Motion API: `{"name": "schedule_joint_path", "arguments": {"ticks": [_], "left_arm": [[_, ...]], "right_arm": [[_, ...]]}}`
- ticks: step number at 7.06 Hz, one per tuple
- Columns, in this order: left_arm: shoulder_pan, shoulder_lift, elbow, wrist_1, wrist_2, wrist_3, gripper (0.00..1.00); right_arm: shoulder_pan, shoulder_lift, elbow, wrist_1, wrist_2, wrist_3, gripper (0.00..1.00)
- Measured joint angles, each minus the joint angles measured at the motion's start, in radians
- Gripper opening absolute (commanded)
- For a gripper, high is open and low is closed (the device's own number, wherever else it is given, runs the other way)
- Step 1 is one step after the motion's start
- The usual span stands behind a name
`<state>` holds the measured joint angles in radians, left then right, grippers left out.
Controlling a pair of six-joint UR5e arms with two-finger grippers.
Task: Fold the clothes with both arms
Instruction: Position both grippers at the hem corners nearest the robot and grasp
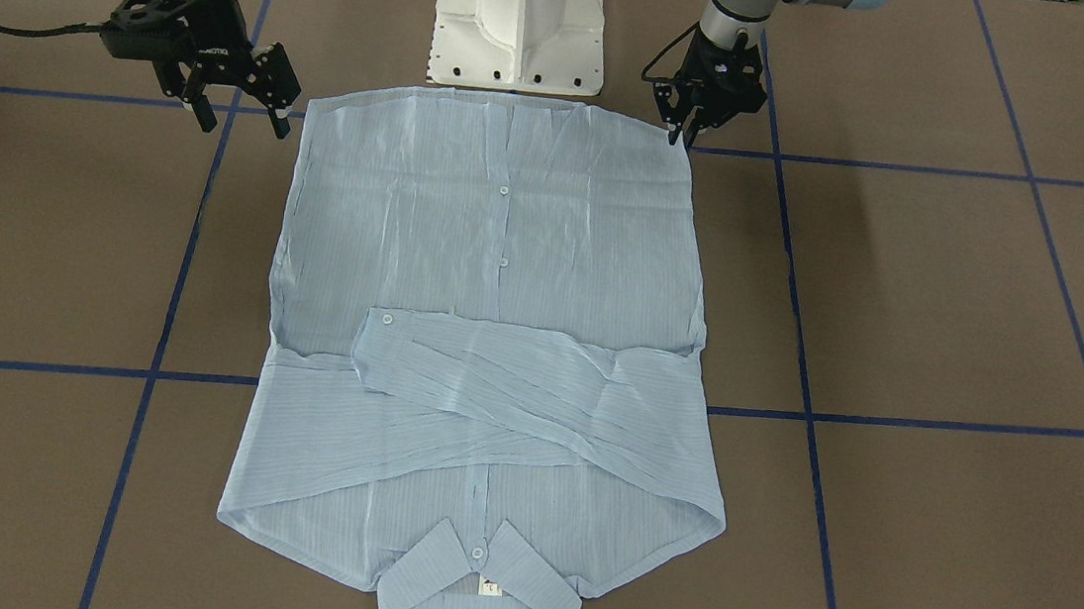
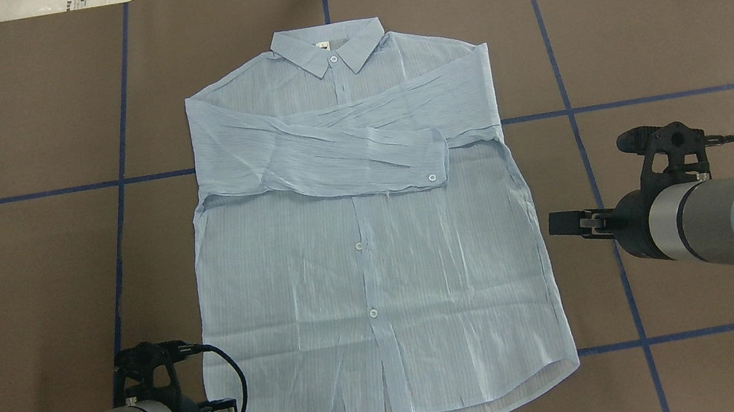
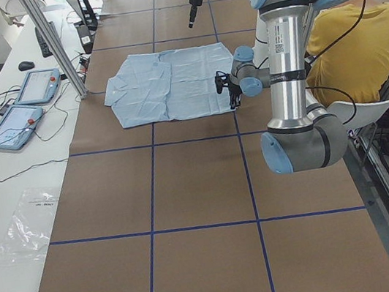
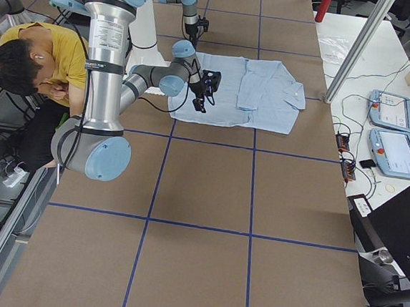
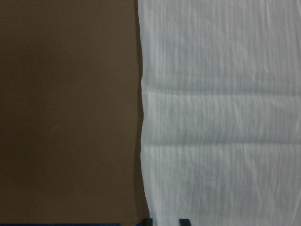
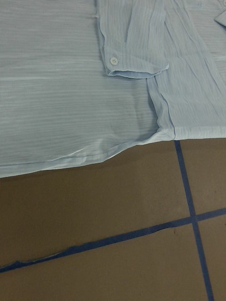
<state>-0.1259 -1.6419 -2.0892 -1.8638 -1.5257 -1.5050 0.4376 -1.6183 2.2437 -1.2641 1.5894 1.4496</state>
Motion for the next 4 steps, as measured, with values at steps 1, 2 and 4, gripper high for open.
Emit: {"name": "schedule_joint_path", "arguments": {"ticks": [1, 2, 4], "left_arm": [[0.001, -0.001, 0.002, 0.0, 0.0, 0.0, 0.31], [0.001, -0.001, 0.006, 0.0, 0.0, 0.0, 0.31], [0.003, -0.003, 0.015, 0.0, -0.001, 0.001, 0.27]], "right_arm": [[-0.001, 0.0, -0.001, 0.0, 0.0, 0.0, 1.0], [-0.001, 0.0, -0.002, 0.0, 0.0, 0.0, 1.0], [-0.003, 0.0, -0.003, 0.0, -0.001, 0.0, 1.0]]}}
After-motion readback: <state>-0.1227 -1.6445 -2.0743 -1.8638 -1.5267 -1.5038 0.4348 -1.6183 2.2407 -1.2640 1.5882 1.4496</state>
